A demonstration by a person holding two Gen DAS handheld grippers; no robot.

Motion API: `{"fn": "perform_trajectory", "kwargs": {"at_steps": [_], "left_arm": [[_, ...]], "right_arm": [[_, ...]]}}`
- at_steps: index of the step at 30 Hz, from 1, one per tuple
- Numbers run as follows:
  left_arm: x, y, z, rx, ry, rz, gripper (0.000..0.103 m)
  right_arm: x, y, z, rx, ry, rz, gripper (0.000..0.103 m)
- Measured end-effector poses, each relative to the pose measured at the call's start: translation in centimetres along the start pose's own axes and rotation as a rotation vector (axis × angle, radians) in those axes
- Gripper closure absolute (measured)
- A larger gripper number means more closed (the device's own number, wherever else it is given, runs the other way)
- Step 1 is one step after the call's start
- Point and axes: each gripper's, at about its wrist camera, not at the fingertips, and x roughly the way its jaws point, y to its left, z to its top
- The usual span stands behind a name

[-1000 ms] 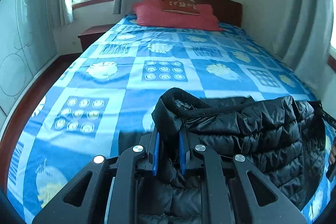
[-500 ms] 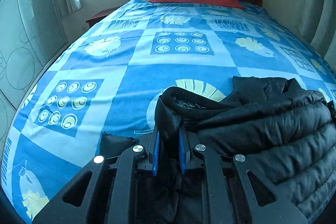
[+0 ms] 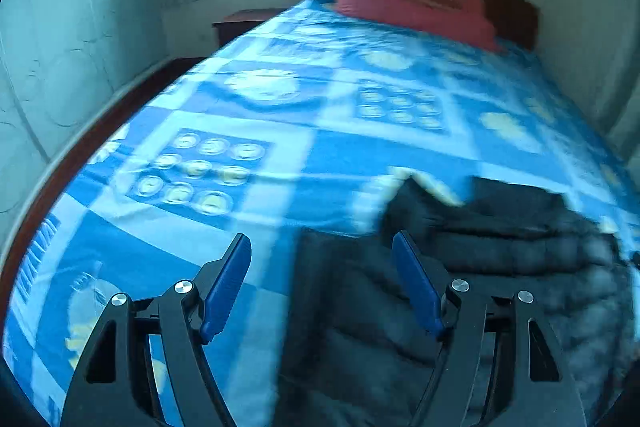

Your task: Fold large clothes

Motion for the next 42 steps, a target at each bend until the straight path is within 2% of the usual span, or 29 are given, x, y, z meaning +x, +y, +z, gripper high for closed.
{"fn": "perform_trajectory", "kwargs": {"at_steps": [1, 4, 6, 10, 12, 14, 17, 21, 23, 25, 27, 28, 30, 32, 34, 36, 38, 39, 42], "left_arm": [[-0.7, -1.7, -0.3, 0.020, -0.004, -0.055, 0.031], [-1.3, -6.6, -0.7, 0.100, -0.015, -0.135, 0.031], [-0.6, -10.4, -1.2, 0.159, -0.006, -0.192, 0.032], [2.3, -13.7, -2.1, 0.169, 0.049, -0.212, 0.035], [4.8, -14.0, -2.9, 0.144, 0.103, -0.186, 0.035], [6.4, -13.9, -3.5, 0.143, 0.115, -0.175, 0.035], [6.8, -14.4, -3.6, 0.174, 0.113, -0.141, 0.035], [4.2, -12.7, -3.3, 0.160, 0.078, -0.171, 0.035], [2.9, -11.1, -2.8, 0.147, 0.025, -0.145, 0.035], [2.7, -9.1, -2.2, 0.122, -0.003, -0.102, 0.035], [4.3, -6.7, -1.9, 0.068, 0.048, -0.068, 0.035], [4.9, -6.0, -2.0, 0.047, 0.073, -0.074, 0.035], [6.5, -5.4, -2.6, 0.036, 0.103, -0.092, 0.035], [6.3, -6.3, -2.8, 0.086, 0.092, -0.052, 0.035], [5.3, -6.4, -2.8, 0.096, 0.081, -0.054, 0.035], [3.3, -5.3, -3.2, 0.070, 0.061, -0.079, 0.035], [2.0, -3.7, -4.0, 0.038, 0.034, -0.074, 0.035], [2.0, -3.0, -4.3, 0.023, 0.035, -0.067, 0.035], [4.2, -2.3, -5.8, 0.039, 0.075, -0.068, 0.034]], "right_arm": [[-0.3, 1.9, 0.0, -0.034, -0.001, 0.039, 0.062], [-0.1, 6.8, 0.0, -0.085, 0.019, 0.142, 0.062], [0.6, 9.4, -0.1, -0.119, 0.033, 0.173, 0.062], [3.1, 13.2, -1.2, -0.187, 0.074, 0.192, 0.062], [5.0, 14.1, -2.4, -0.217, 0.112, 0.149, 0.062], [6.9, 14.3, -3.5, -0.228, 0.160, 0.116, 0.062], [7.3, 14.1, -3.7, -0.222, 0.154, 0.110, 0.062], [4.4, 11.5, -2.6, -0.181, 0.092, 0.143, 0.062], [3.6, 9.7, -1.7, -0.167, 0.056, 0.114, 0.062], [3.6, 7.1, -1.0, -0.139, 0.044, 0.044, 0.062], [4.8, 4.3, -0.9, -0.091, 0.074, -0.026, 0.062], [5.9, 3.1, -1.3, -0.071, 0.111, -0.055, 0.062], [7.2, 1.8, -2.1, -0.028, 0.150, -0.019, 0.062], [6.6, 2.3, -1.7, -0.061, 0.151, -0.041, 0.062], [5.3, 2.4, -1.7, -0.086, 0.138, -0.041, 0.062], [3.2, 1.6, -2.3, -0.083, 0.112, -0.038, 0.062], [2.0, 0.4, -3.1, -0.065, 0.097, -0.064, 0.062], [1.8, -0.5, -3.9, -0.055, 0.099, -0.077, 0.062], [3.0, -1.3, -5.0, -0.048, 0.114, -0.042, 0.062]]}}
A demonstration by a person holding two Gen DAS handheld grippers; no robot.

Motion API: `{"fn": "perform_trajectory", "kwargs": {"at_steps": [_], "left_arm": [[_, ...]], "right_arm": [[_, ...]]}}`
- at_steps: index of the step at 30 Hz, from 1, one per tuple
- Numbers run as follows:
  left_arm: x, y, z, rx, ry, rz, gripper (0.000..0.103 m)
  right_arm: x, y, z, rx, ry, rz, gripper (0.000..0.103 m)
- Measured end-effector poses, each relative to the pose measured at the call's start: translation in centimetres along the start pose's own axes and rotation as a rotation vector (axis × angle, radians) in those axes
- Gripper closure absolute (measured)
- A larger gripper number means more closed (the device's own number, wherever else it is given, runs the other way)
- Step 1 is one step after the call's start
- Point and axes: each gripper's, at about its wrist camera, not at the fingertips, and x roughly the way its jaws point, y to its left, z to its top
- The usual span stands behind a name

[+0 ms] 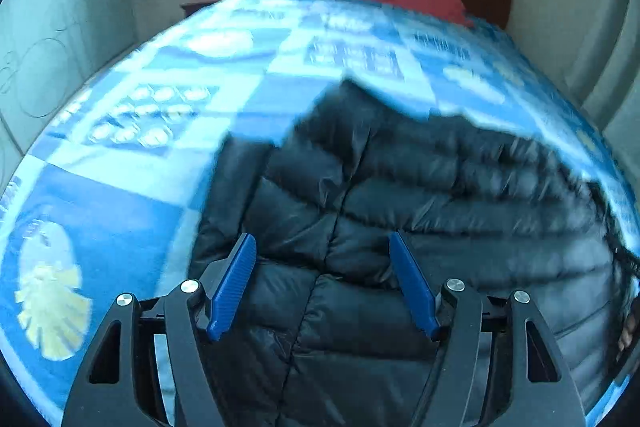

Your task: Fold large clothes

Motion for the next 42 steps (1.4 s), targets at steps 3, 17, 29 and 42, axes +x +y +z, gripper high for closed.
{"fn": "perform_trajectory", "kwargs": {"at_steps": [3, 17, 29, 42], "left_arm": [[-0.4, -0.5, 0.3, 0.011, -0.003, 0.028, 0.035], [-10.4, 9.3, -10.4, -0.362, -0.033, 0.015, 0.030], [-9.2, 6.7, -13.7, -0.461, 0.024, -0.179, 0.025], [-10.8, 6.5, -13.4, -0.551, -0.015, -0.208, 0.079]], "right_arm": [[-1.1, 0.3, 0.2, 0.001, 0.008, -0.008, 0.061], [-11.8, -8.4, -10.4, 0.244, 0.012, 0.027, 0.038], [-9.7, -7.6, -13.5, 0.389, 0.060, 0.128, 0.033], [-11.6, -7.2, -14.3, 0.440, -0.026, 0.211, 0.086]]}}
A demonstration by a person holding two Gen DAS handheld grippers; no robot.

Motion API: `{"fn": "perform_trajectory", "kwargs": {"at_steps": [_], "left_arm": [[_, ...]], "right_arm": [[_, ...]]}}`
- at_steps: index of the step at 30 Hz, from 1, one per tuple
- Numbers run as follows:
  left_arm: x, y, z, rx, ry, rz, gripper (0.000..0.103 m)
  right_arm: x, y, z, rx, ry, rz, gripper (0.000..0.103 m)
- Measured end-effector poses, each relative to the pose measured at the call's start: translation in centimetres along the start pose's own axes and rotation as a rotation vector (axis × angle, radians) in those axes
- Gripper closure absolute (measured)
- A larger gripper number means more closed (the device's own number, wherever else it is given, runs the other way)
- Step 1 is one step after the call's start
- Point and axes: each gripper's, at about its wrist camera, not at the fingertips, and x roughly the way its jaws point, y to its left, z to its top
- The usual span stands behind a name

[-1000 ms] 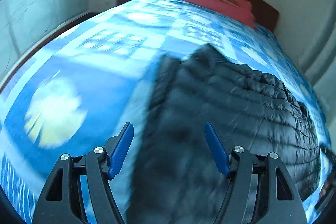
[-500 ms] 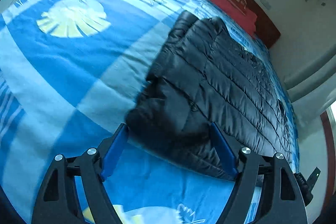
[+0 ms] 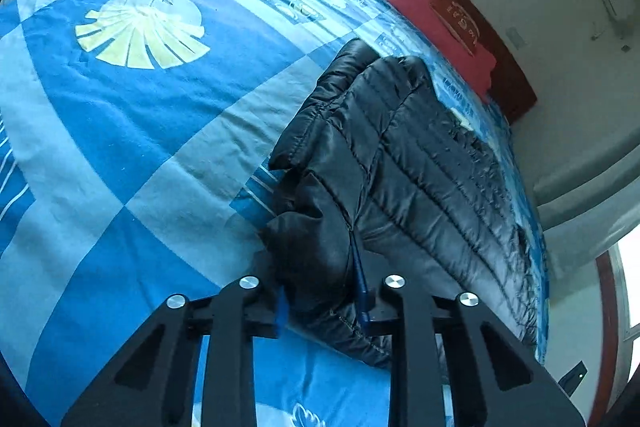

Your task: Fold large clothes

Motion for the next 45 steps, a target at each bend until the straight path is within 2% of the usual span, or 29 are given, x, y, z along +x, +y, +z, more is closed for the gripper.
{"fn": "perform_trajectory", "kwargs": {"at_steps": [7, 13, 20, 23, 26, 27, 29, 31, 36, 41, 45], "left_arm": [[-3.7, 0.9, -1.9, 0.020, -0.018, 0.003, 0.080], [-8.1, 2.7, -5.7, 0.060, -0.016, 0.021, 0.080], [-12.1, 5.2, -9.3, 0.025, -0.010, 0.021, 0.080], [-12.3, 6.0, -10.3, 0.024, -0.002, 0.020, 0.080], [-12.0, 6.5, -10.3, 0.003, 0.008, 0.000, 0.078], [-12.1, 6.7, -10.3, 0.007, 0.009, 0.001, 0.074], [-12.5, 7.1, -10.2, -0.003, 0.007, -0.002, 0.071], [-13.0, 7.6, -10.6, -0.019, 0.010, 0.002, 0.065], [-15.1, 9.0, -11.3, -0.048, -0.017, 0.025, 0.051], [-17.4, 10.4, -11.0, -0.086, -0.068, 0.064, 0.050], [-17.9, 10.7, -10.0, -0.099, -0.083, 0.080, 0.050]], "right_arm": [[-3.9, -0.5, -3.1, -0.015, 0.010, 0.013, 0.087], [-8.0, -2.0, -7.3, -0.005, 0.035, 0.019, 0.087], [-11.9, -3.6, -12.0, -0.004, 0.052, 0.009, 0.087], [-12.5, -4.0, -13.2, -0.020, 0.052, 0.000, 0.086], [-12.6, -4.3, -13.2, -0.013, 0.049, 0.000, 0.083], [-12.7, -4.4, -13.3, -0.012, 0.046, -0.004, 0.082], [-13.2, -4.3, -13.2, -0.022, 0.041, -0.022, 0.073], [-13.9, -4.5, -13.1, -0.028, 0.026, -0.038, 0.069], [-16.3, -5.4, -12.9, -0.026, -0.019, -0.085, 0.066], [-18.4, -5.6, -12.4, -0.027, -0.071, -0.131, 0.066], [-18.6, -2.6, -12.6, -0.088, -0.083, -0.092, 0.067]]}}
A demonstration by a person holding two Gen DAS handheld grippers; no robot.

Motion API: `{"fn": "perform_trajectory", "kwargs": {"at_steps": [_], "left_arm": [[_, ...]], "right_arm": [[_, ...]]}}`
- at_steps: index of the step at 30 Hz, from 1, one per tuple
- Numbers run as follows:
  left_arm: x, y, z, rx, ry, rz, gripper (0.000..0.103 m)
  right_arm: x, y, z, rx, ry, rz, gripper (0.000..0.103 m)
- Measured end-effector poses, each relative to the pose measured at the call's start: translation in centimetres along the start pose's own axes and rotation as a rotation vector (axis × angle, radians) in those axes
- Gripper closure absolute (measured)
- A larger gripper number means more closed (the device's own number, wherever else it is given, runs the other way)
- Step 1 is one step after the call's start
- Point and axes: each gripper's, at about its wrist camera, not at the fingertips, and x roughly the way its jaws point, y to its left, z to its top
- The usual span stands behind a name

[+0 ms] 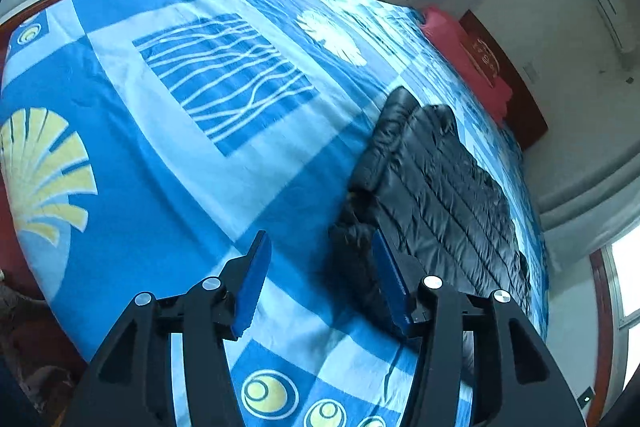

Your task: Fold large clothes

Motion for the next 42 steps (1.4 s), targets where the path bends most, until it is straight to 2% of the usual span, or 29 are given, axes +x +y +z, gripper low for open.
{"fn": "perform_trajectory", "kwargs": {"at_steps": [4, 10, 15, 16, 19, 21, 28, 35, 42], "left_arm": [[0.9, -0.6, 0.9, -0.011, 0.006, -0.005, 0.050], [2.3, -2.4, 2.3, -0.035, 0.016, -0.037, 0.050], [3.4, -4.2, 3.7, -0.001, 0.018, -0.046, 0.050], [3.8, -4.4, 4.0, -0.001, 0.019, -0.044, 0.049], [4.7, -4.7, 4.4, 0.000, 0.024, -0.036, 0.038], [5.7, -5.0, 4.5, 0.015, 0.043, -0.028, 0.038], [8.6, -5.1, 5.2, -0.011, 0.081, -0.035, 0.037], [11.3, -5.7, 5.7, 0.002, 0.116, -0.023, 0.029], [13.2, -5.3, 5.8, 0.000, 0.161, -0.013, 0.026]], "right_arm": [[2.5, 6.0, -0.2, -0.115, 0.064, 0.091, 0.067], [6.8, 14.4, -0.2, -0.238, 0.134, 0.183, 0.067], [10.6, 19.1, -0.6, -0.301, 0.181, 0.199, 0.068], [11.2, 19.3, -0.8, -0.302, 0.192, 0.197, 0.068], [13.8, 19.6, -2.0, -0.320, 0.250, 0.148, 0.068], [15.3, 19.3, -2.8, -0.331, 0.260, 0.128, 0.069], [15.4, 19.0, -3.4, -0.336, 0.250, 0.127, 0.070], [15.6, 19.2, -3.5, -0.344, 0.243, 0.126, 0.070], [15.4, 19.2, -4.0, -0.351, 0.227, 0.128, 0.070]]}}
